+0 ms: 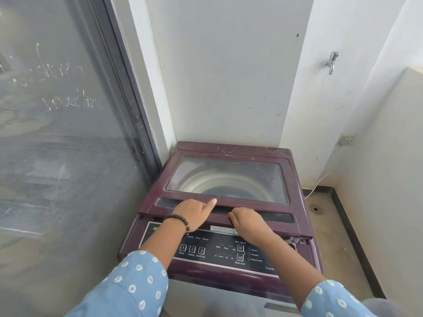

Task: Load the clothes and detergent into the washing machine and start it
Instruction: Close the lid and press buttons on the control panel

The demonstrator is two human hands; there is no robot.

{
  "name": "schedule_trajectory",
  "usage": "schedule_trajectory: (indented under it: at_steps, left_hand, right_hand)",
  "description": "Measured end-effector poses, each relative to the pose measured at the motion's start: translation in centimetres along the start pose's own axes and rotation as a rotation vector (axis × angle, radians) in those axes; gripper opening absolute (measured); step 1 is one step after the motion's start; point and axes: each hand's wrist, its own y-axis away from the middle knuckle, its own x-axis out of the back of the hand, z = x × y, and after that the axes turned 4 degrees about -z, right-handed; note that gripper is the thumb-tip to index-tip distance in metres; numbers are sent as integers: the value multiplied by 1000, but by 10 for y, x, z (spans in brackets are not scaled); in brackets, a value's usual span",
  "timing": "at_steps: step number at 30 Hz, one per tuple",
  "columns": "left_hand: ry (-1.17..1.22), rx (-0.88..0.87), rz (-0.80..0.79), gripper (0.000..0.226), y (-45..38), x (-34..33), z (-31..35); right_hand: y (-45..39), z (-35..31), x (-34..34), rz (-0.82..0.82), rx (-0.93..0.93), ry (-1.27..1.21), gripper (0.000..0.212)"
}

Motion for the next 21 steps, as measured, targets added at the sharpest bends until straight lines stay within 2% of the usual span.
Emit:
schedule_trajectory:
  at_steps: [14,21]
  left_hand:
    - [50,90,-32,69,-8,-24,-9]
    - [-59,57,-56,33,-13,-29,-12]
  right_hand:
    - [-6,9,-31,65,-18,96,34]
    - [-10,15,-41,71,-18,81,33]
